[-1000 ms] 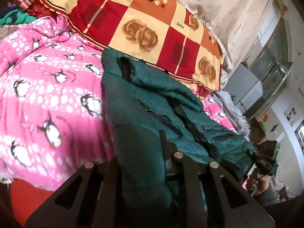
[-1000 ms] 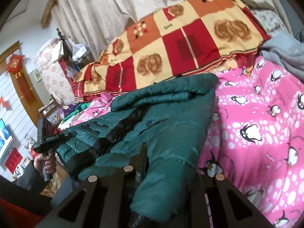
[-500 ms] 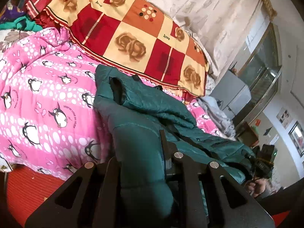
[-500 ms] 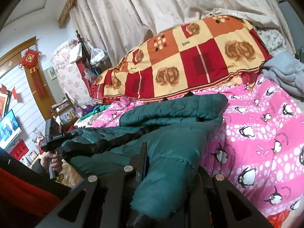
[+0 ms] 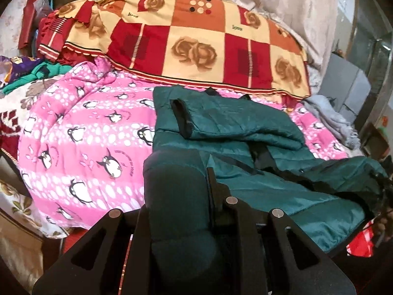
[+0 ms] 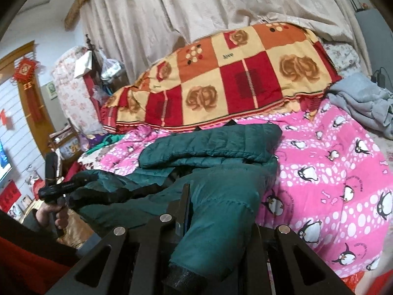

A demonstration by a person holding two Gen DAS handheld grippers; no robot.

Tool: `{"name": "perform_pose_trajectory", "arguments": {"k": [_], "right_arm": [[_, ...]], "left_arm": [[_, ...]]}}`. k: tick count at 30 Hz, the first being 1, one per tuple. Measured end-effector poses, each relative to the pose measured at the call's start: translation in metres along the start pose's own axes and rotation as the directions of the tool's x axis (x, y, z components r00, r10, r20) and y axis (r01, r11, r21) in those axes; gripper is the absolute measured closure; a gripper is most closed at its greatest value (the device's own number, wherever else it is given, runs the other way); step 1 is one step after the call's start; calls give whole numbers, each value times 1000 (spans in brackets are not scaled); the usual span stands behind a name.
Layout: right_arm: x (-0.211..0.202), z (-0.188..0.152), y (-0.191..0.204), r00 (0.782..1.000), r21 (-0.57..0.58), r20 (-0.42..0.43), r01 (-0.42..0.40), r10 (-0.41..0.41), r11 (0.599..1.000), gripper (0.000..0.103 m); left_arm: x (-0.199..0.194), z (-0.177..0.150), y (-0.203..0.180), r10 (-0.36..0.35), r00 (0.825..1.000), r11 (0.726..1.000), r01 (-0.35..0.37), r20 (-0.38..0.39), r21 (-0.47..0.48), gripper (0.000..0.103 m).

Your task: Fold large clothes

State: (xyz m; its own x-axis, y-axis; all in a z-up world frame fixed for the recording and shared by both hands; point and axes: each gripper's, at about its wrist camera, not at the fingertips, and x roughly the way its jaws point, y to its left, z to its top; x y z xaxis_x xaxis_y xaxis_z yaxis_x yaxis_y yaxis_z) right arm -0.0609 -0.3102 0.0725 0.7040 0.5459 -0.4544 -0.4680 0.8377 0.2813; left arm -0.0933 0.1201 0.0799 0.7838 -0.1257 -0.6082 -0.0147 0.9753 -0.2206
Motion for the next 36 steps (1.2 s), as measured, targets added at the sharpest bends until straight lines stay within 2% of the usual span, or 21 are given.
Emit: {"name": "perform_pose_trajectory", "arguments": {"k": [7, 13, 29, 36], "right_arm": [[8, 2, 6, 998, -33, -26, 52, -53, 998, 89], [14, 3, 6, 997, -30, -38, 70, -71, 997, 89], [18, 3, 8, 995, -27, -43, 85, -86, 996, 89], [20, 1, 8, 996, -21, -38, 85, -85, 996, 89]], "left_arm": [[18, 7, -8, 113, 993, 993, -114, -35, -6, 89], [24, 5, -11, 154, 986, 988, -155, -59, -19, 89], [28, 0, -11, 165, 983, 986, -167, -79, -23, 89], [28, 1, -7, 146, 986, 988, -150, -81, -44, 89]]}}
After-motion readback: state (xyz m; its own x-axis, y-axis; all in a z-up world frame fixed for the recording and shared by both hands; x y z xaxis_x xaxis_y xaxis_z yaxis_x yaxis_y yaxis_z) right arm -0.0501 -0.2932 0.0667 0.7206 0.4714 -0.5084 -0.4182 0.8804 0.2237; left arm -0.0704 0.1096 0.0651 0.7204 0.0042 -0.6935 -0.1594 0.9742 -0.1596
